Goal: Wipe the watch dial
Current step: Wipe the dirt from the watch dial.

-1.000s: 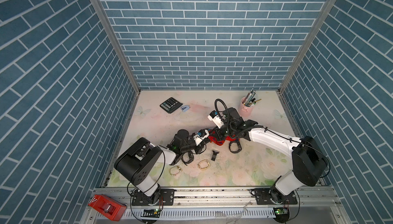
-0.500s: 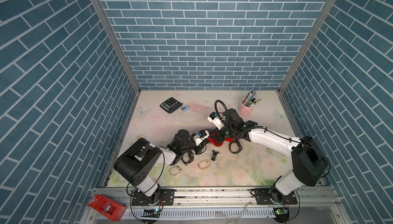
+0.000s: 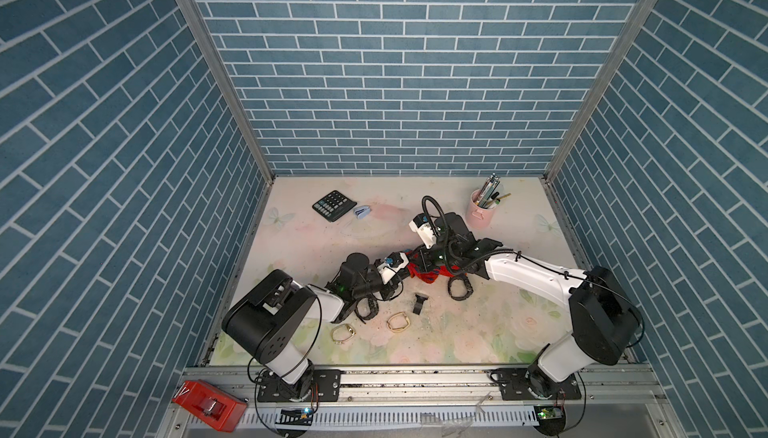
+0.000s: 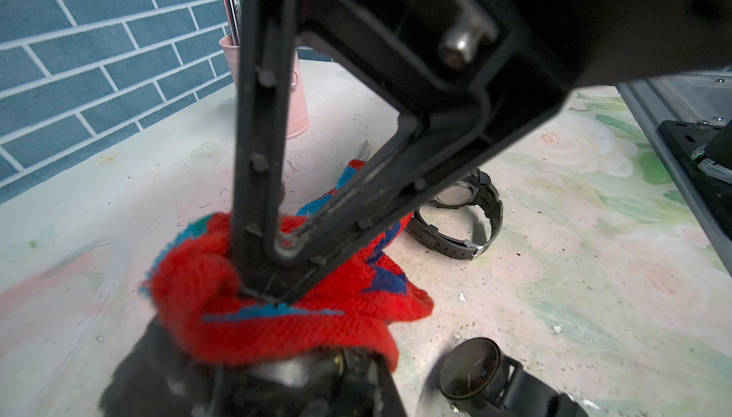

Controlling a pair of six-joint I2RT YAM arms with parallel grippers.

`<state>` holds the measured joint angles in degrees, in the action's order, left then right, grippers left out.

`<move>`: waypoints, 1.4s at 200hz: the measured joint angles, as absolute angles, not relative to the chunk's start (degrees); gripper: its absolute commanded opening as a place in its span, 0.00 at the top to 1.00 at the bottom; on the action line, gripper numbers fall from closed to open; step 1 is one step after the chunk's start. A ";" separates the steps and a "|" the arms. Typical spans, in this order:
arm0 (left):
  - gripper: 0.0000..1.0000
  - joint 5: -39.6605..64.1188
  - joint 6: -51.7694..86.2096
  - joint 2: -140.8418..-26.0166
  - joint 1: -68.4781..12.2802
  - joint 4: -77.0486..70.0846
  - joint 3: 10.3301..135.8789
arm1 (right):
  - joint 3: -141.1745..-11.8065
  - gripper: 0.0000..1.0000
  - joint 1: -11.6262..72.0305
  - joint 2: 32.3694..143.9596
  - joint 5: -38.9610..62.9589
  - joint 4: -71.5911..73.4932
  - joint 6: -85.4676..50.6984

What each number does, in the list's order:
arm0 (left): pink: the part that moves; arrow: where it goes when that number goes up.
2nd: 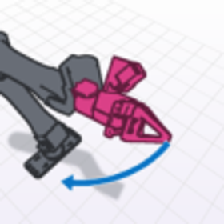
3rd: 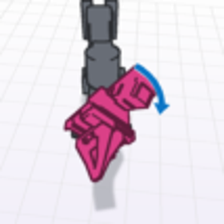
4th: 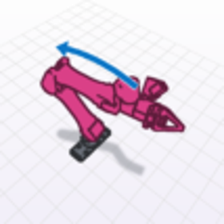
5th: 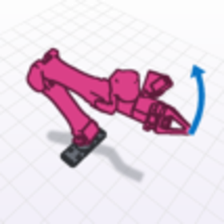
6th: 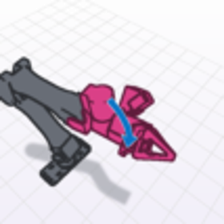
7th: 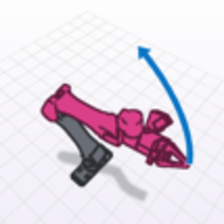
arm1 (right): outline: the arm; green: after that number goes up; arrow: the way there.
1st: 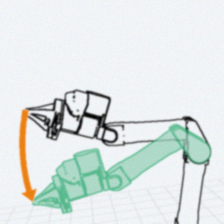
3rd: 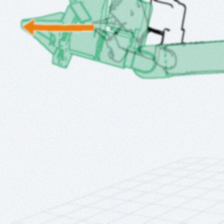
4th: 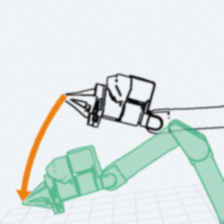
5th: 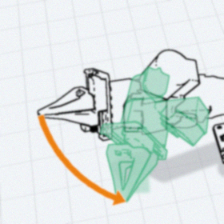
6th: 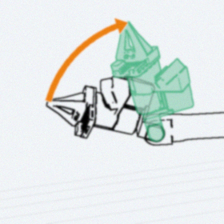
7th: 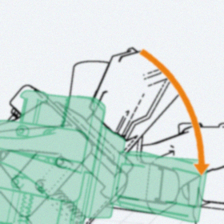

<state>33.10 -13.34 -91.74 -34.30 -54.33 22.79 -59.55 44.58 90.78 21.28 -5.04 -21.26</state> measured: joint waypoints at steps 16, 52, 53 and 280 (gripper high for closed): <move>1.00 33.06 -13.34 -91.74 -34.30 -54.28 22.79 | -58.76 1.00 44.36 90.80 23.64 -3.60 -21.37; 1.00 33.50 -13.37 -91.74 -34.33 -53.34 22.79 | -56.45 1.00 43.57 90.80 30.13 -0.56 -21.10; 1.00 33.54 -13.39 -91.74 -34.33 -53.30 22.79 | -56.42 1.00 43.57 90.80 30.22 -0.56 -21.08; 1.00 33.74 -11.16 -93.51 -34.61 -56.45 23.55 | -59.11 1.00 40.60 92.49 29.61 -3.38 -21.71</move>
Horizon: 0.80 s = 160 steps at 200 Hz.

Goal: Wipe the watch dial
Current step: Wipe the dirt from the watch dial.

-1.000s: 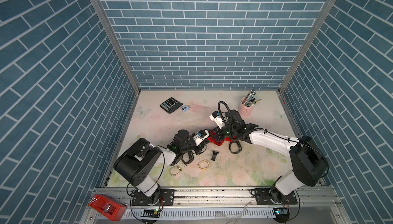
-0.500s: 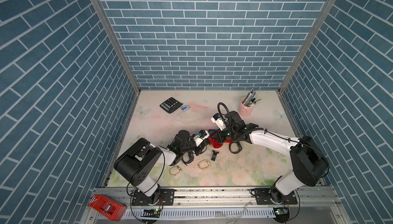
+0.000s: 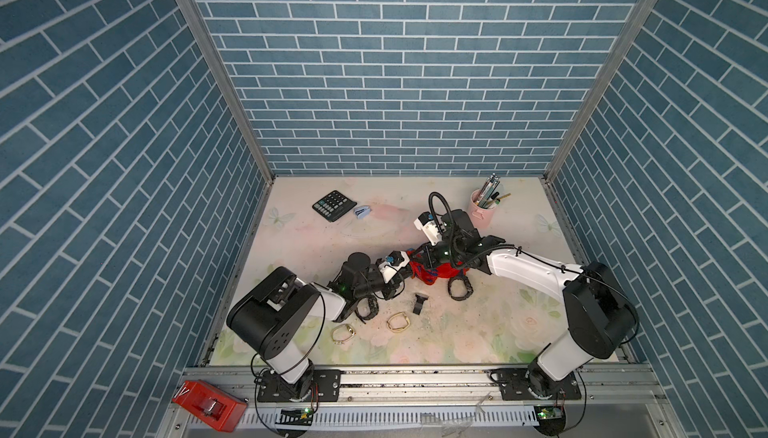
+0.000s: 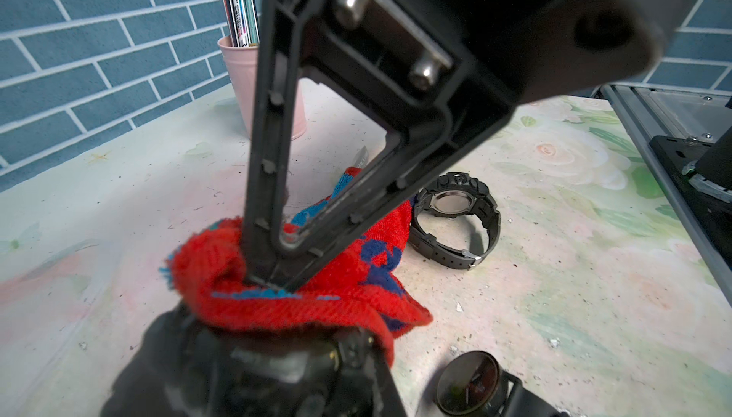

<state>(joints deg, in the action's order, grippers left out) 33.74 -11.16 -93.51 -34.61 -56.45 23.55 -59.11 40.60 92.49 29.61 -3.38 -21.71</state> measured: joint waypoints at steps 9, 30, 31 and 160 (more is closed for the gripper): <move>1.00 33.80 -11.20 -93.51 -34.61 -56.58 23.57 | -59.11 1.00 40.53 92.49 30.48 -2.70 -21.87; 1.00 34.17 -11.44 -93.51 -34.63 -56.66 23.75 | -58.63 1.00 40.36 92.49 32.99 -1.10 -22.13; 1.00 34.17 -11.44 -93.51 -34.63 -56.66 23.75 | -58.57 1.00 40.36 92.49 33.21 -0.95 -22.13; 1.00 35.73 -11.35 -93.54 -35.27 -53.39 23.75 | -52.90 1.00 40.05 89.78 34.00 -2.44 -19.11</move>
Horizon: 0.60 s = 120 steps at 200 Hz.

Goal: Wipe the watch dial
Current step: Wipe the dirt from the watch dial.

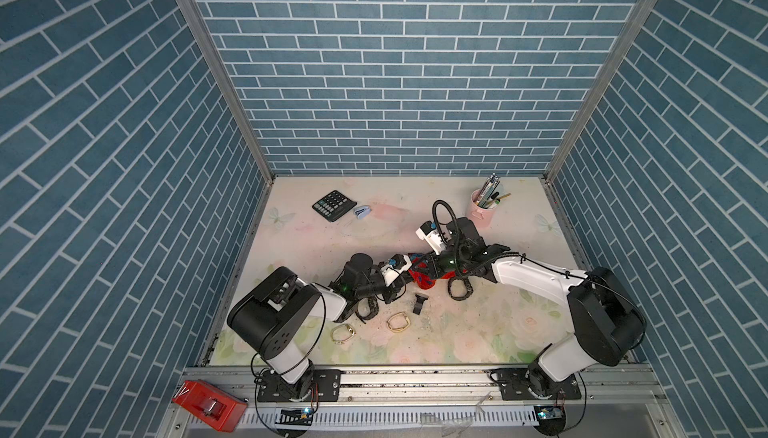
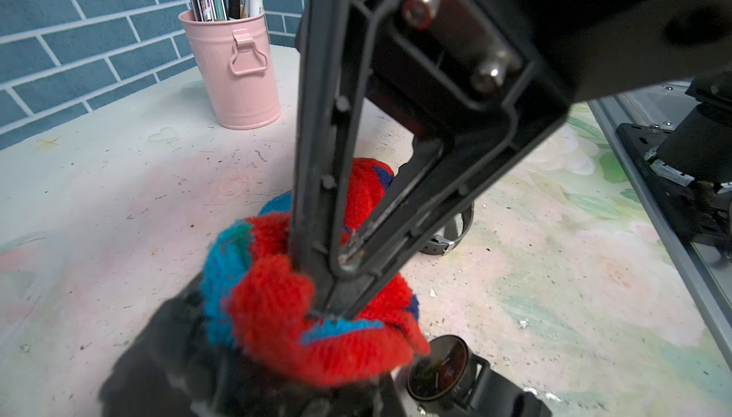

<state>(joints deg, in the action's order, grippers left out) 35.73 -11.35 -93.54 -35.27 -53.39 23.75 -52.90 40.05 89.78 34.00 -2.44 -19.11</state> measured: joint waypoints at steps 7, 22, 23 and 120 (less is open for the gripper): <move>1.00 35.64 -11.35 -93.54 -35.27 -53.39 23.77 | -53.12 1.00 39.90 89.78 33.06 -3.11 -19.20; 1.00 35.55 -11.35 -93.54 -35.24 -53.45 23.77 | -53.84 1.00 39.44 89.89 31.27 -4.67 -19.35; 1.00 35.53 -11.35 -93.54 -35.24 -53.47 23.77 | -53.89 1.00 39.42 89.91 31.22 -4.71 -19.38; 1.00 34.76 -10.70 -93.54 -34.68 -55.02 25.04 | -59.44 1.00 38.13 93.91 34.76 -2.44 -23.40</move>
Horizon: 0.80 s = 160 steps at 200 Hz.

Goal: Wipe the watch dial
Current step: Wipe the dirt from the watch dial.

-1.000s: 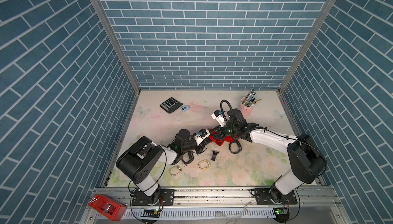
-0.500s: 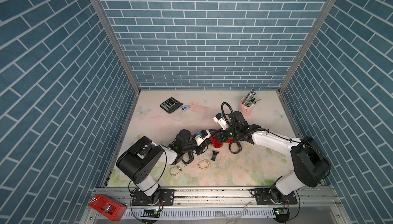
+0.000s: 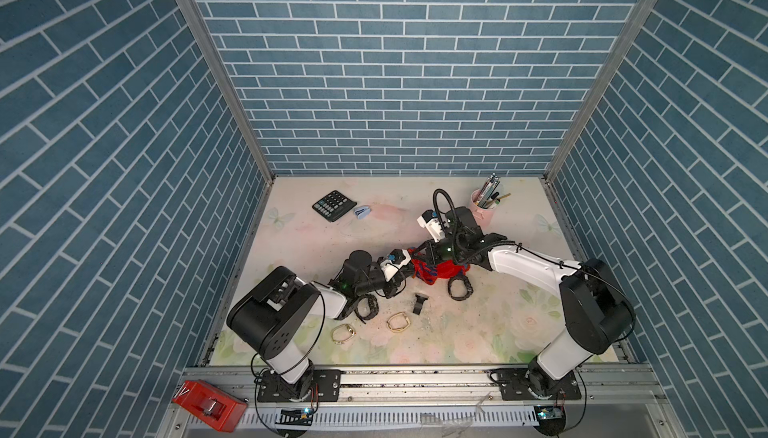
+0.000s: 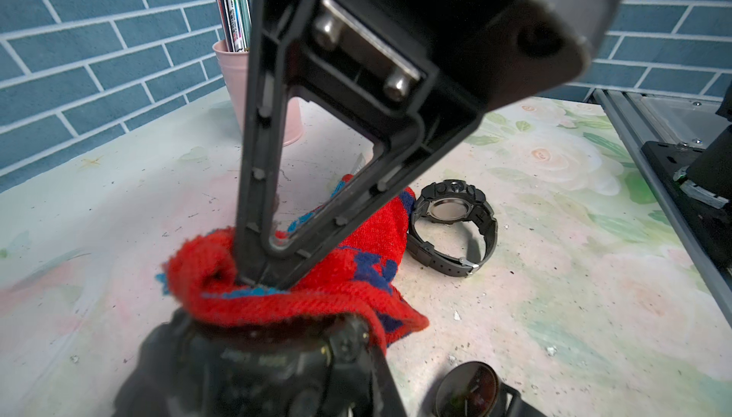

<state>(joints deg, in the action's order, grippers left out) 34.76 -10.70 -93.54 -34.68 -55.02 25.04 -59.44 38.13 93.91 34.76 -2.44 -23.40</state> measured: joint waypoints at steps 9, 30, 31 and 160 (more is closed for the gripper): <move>1.00 34.94 -10.63 -93.54 -34.68 -55.22 25.04 | -59.44 1.00 38.15 93.91 35.68 -1.61 -23.62; 1.00 35.51 -10.41 -93.54 -34.68 -55.57 25.06 | -58.41 1.00 38.35 93.71 37.74 1.04 -23.68; 1.00 35.53 -10.41 -93.54 -34.68 -55.57 25.06 | -58.24 1.00 38.35 93.67 37.80 1.23 -23.68; 1.00 37.10 -12.05 -92.97 -35.99 -48.77 25.06 | -50.81 1.00 38.89 89.91 39.38 -0.71 -17.91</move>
